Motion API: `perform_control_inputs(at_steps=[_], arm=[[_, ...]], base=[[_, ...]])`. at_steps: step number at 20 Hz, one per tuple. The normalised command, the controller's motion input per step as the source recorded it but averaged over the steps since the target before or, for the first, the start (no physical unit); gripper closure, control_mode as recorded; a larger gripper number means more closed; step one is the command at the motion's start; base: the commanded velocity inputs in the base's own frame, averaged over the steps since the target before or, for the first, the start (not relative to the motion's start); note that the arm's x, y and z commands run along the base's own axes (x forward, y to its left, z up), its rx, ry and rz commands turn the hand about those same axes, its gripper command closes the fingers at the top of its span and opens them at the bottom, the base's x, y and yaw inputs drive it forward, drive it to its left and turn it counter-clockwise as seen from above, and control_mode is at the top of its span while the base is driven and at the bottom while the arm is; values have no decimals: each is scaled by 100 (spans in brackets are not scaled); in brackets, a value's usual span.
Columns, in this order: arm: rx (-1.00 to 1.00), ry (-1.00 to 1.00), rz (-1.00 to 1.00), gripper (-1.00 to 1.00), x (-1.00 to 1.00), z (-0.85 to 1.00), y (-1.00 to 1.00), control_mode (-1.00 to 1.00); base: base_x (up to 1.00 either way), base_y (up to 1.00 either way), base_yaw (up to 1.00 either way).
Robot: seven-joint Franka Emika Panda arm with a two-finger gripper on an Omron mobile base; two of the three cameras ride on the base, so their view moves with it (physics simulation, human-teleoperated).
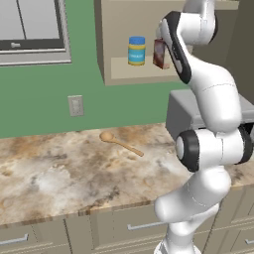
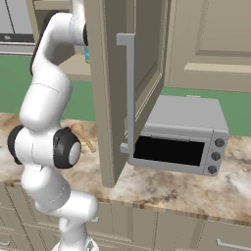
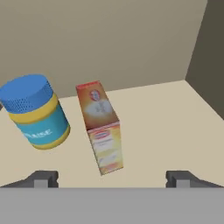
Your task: Pick the boxed food and jam from the counter and place them in the cabinets closest to them.
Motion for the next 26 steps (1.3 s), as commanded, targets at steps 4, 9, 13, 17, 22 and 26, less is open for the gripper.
perform_control_inputs(at_steps=[4,9,13,17,22,26], arm=[[-3,-8,7,-100,-100,-20,8,-100],[-7,-2,10,-100,-97,-29,11,-100],[-12,0,13,-100,-85,-26,15,-100],[-15,1,14,-100,-76,-26,14,-100],[-16,6,15,-100,-65,-30,9,-100],[-6,15,13,-100,-38,-30,1,-100]], base=[[0,0,0],[0,0,0],[0,0,0],[0,0,0],[0,0,0],[0,0,0]])
